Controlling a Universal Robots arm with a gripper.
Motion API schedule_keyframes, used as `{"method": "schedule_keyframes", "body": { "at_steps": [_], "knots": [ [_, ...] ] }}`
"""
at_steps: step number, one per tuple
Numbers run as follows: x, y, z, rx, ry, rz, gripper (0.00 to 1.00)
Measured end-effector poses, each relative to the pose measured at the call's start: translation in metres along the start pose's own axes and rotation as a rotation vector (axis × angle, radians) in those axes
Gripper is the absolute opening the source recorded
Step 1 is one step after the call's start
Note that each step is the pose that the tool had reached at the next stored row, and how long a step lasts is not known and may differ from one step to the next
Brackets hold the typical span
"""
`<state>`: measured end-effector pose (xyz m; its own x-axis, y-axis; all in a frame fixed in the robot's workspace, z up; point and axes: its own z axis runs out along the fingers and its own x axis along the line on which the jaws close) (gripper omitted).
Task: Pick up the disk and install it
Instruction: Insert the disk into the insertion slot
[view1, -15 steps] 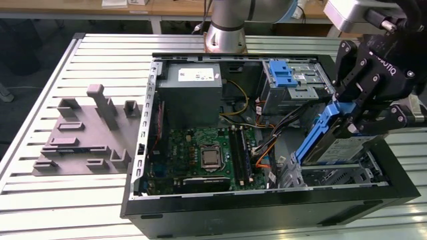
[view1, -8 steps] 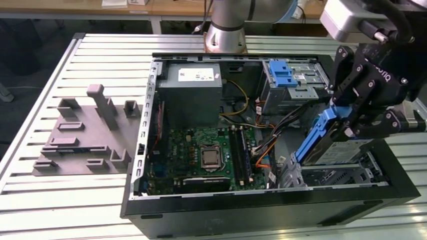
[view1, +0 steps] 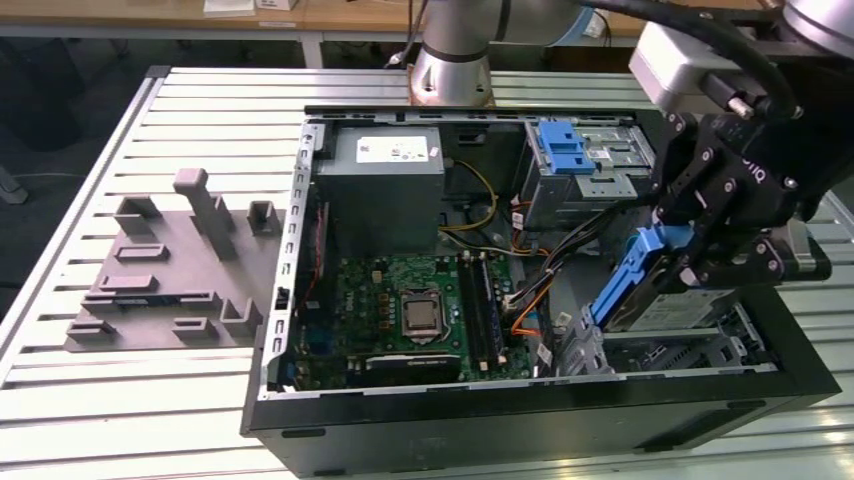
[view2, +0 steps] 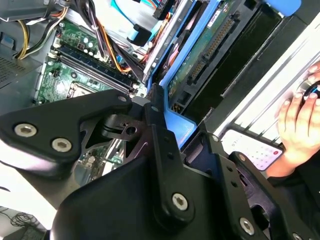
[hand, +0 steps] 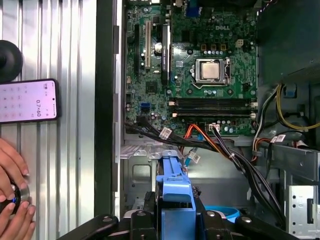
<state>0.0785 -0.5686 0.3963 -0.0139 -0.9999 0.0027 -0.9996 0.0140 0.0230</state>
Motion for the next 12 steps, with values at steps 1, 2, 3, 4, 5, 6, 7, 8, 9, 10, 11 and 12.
{"method": "schedule_keyframes", "body": {
  "at_steps": [1, 2, 3, 4, 5, 6, 7, 8, 9, 10, 11, 12],
  "knots": [
    [0.0001, 0.0000, 0.0016, 0.0000, 0.0000, 0.000, 0.36],
    [0.0001, -0.0001, 0.0032, 0.0000, 0.0000, 0.000, 0.36],
    [0.0002, -0.0001, 0.0051, 0.0000, -0.0001, 0.000, 0.36],
    [0.0003, -0.0002, 0.0068, 0.0000, -0.0001, 0.000, 0.36],
    [0.0003, -0.0002, 0.0084, 0.0000, 0.0000, 0.000, 0.36],
    [0.0004, -0.0002, 0.0101, 0.0000, -0.0001, 0.000, 0.36],
    [0.0004, -0.0003, 0.0117, 0.0000, -0.0002, 0.000, 0.36],
    [0.0007, -0.0004, 0.0163, 0.0000, -0.0001, 0.000, 0.36],
    [0.0008, -0.0004, 0.0177, 0.0000, 0.0000, 0.000, 0.36],
    [0.0008, -0.0005, 0.0192, 0.0000, -0.0001, 0.000, 0.36],
    [0.0009, -0.0005, 0.0205, 0.0000, 0.0000, 0.000, 0.36],
    [0.0009, -0.0005, 0.0218, 0.0000, -0.0002, 0.000, 0.36]
  ]
}}
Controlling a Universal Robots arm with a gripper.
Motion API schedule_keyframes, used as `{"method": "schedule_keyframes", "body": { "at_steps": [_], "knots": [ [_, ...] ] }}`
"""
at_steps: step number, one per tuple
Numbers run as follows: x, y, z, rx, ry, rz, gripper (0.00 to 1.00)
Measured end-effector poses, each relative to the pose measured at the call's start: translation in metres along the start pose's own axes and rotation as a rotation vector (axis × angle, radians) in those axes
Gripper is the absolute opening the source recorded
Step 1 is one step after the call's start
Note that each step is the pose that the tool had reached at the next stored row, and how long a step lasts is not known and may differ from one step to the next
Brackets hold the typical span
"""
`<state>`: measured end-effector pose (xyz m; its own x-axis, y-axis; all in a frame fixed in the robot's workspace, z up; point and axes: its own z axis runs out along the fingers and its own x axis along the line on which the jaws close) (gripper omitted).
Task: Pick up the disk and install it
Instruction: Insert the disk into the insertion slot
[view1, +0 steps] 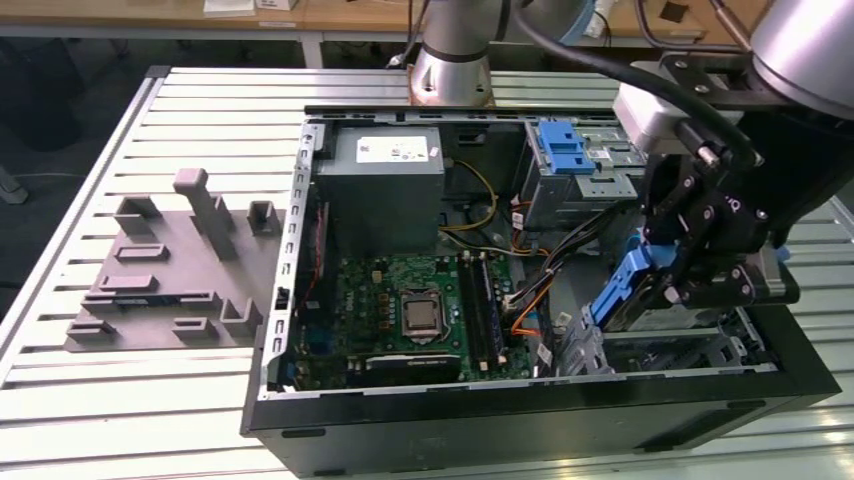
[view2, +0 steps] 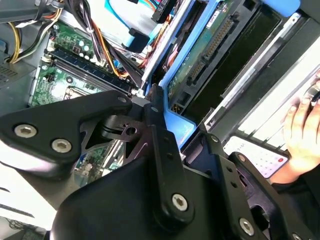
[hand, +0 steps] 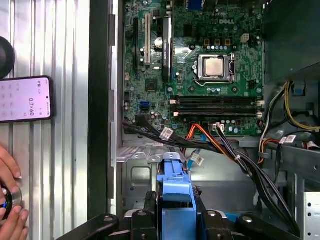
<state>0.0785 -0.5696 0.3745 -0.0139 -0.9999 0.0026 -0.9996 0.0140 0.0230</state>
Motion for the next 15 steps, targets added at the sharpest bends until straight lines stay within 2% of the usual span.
{"method": "schedule_keyframes", "body": {
  "at_steps": [15],
  "knots": [
    [0.0002, -0.0004, 0.0166, 0.0000, -0.0004, 0.000, 0.36]
  ]
}}
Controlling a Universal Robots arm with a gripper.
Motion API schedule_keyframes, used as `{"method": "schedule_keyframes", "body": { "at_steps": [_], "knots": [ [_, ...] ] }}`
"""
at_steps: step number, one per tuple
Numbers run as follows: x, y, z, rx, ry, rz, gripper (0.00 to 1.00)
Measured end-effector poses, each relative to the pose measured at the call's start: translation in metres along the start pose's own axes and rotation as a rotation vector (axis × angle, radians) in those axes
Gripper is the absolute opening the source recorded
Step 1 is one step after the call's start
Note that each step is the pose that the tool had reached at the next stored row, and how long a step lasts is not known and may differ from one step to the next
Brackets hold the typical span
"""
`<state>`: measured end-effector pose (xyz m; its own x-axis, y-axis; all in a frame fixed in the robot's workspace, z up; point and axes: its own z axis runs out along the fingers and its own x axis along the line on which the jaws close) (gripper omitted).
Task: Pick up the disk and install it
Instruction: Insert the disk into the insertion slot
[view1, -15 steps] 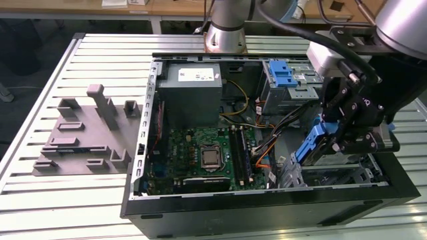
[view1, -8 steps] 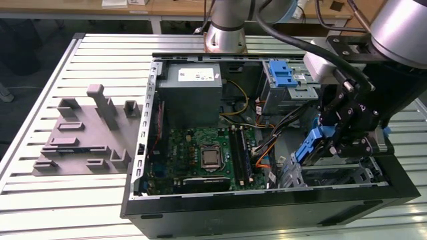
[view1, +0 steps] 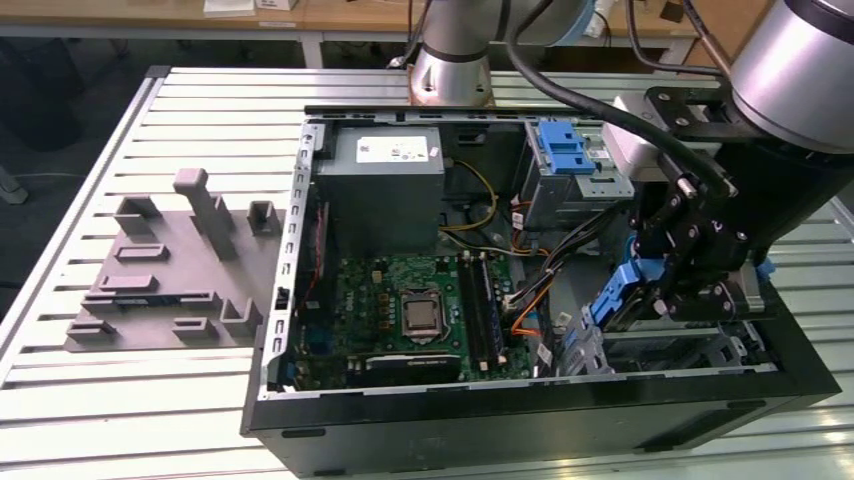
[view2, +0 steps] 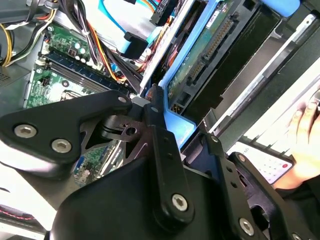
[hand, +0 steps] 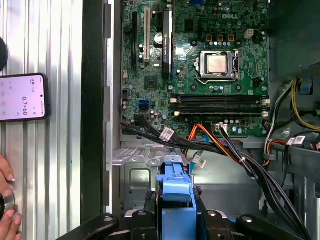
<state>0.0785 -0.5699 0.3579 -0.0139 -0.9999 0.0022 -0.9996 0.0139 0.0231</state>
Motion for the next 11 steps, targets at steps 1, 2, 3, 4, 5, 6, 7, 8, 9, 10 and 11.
{"method": "schedule_keyframes", "body": {
  "at_steps": [1, 2, 3, 4, 5, 6, 7, 8, 9, 10, 11],
  "knots": [
    [0.0000, 0.0000, 0.0000, 0.0000, 0.0001, 0.000, 0.36],
    [0.0000, 0.0000, 0.0000, 0.0000, 0.0001, 0.000, 0.36],
    [0.0000, 0.0000, 0.0000, 0.0000, 0.0001, 0.000, 0.36],
    [0.0000, 0.0000, 0.0001, 0.0000, 0.0000, 0.000, 0.36],
    [0.0000, 0.0000, 0.0001, 0.0000, 0.0000, 0.000, 0.36],
    [0.0000, 0.0000, 0.0002, 0.0000, 0.0000, 0.000, 0.36],
    [0.0000, 0.0000, 0.0009, 0.0000, -0.0004, 0.000, 0.36],
    [0.0000, 0.0000, 0.0021, 0.0000, -0.0007, 0.000, 0.36],
    [0.0000, -0.0001, 0.0034, 0.0000, -0.0008, 0.000, 0.36],
    [0.0000, -0.0001, 0.0047, 0.0000, -0.0011, 0.000, 0.36],
    [0.0000, -0.0001, 0.0062, 0.0000, -0.0016, 0.000, 0.36]
  ]
}}
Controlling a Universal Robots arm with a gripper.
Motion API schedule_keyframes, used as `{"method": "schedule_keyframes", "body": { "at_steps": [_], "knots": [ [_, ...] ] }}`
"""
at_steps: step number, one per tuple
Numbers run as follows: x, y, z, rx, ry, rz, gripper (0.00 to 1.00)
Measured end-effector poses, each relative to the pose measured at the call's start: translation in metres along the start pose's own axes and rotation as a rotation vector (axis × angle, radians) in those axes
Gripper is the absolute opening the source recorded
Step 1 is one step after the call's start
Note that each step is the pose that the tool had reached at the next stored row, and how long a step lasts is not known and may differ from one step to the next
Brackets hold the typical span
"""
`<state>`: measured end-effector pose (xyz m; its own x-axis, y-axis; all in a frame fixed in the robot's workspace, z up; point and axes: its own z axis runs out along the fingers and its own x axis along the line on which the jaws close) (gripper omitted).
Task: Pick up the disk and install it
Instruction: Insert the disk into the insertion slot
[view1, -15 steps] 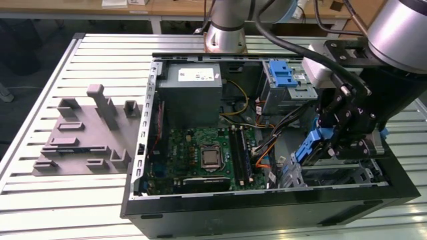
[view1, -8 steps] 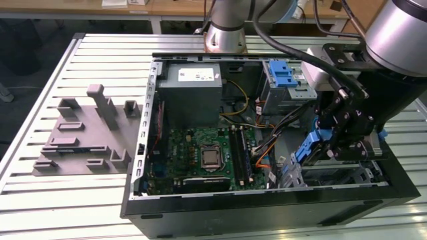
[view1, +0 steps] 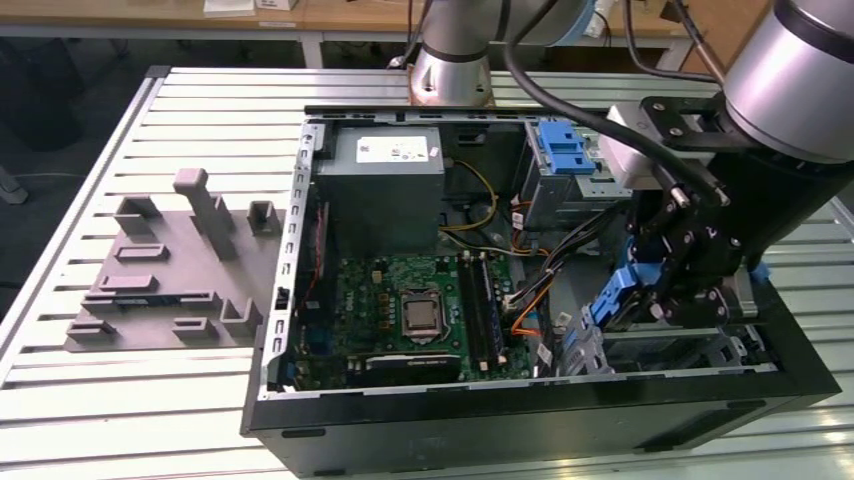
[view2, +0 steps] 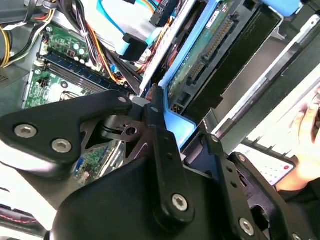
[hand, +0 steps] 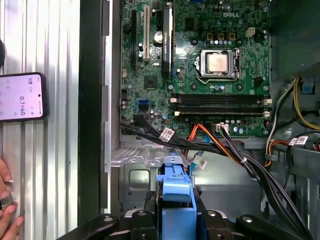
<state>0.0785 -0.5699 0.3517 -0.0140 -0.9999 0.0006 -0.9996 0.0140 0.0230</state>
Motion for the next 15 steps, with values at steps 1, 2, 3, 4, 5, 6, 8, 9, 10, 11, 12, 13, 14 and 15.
{"method": "schedule_keyframes", "body": {
  "at_steps": [1, 2, 3, 4, 5, 6, 8, 9, 10, 11, 12, 13, 14, 15],
  "knots": [
    [0.0000, 0.0000, 0.0010, 0.0000, 0.0000, 0.000, 0.36],
    [0.0000, 0.0000, 0.0019, 0.0000, -0.0001, 0.000, 0.36],
    [0.0000, -0.0001, 0.0025, 0.0000, -0.0002, 0.000, 0.36],
    [0.0000, -0.0001, 0.0025, -0.0001, 0.0001, 0.000, 0.38],
    [0.0000, 0.0000, 0.0025, -0.0001, 0.0003, 0.000, 0.38],
    [0.0000, -0.0001, 0.0026, -0.0001, 0.0001, 0.000, 0.44],
    [0.0000, -0.0001, 0.0028, -0.0001, -0.0002, 0.000, 0.44],
    [0.0000, -0.0001, 0.0028, 0.0000, -0.0003, 0.000, 0.44],
    [0.0000, -0.0001, 0.0028, 0.0000, -0.0002, 0.000, 0.44],
    [0.0000, -0.0001, 0.0028, 0.0000, -0.0002, 0.000, 0.44],
    [0.0000, -0.0001, 0.0028, 0.0000, -0.0003, 0.000, 0.42],
    [0.0000, -0.0001, 0.0028, 0.0000, -0.0002, 0.000, 0.36],
    [0.0000, -0.0001, 0.0029, 0.0000, -0.0003, 0.000, 0.30],
    [0.0000, -0.0001, 0.0029, -0.0001, -0.0002, 0.000, 0.30]
  ]
}}
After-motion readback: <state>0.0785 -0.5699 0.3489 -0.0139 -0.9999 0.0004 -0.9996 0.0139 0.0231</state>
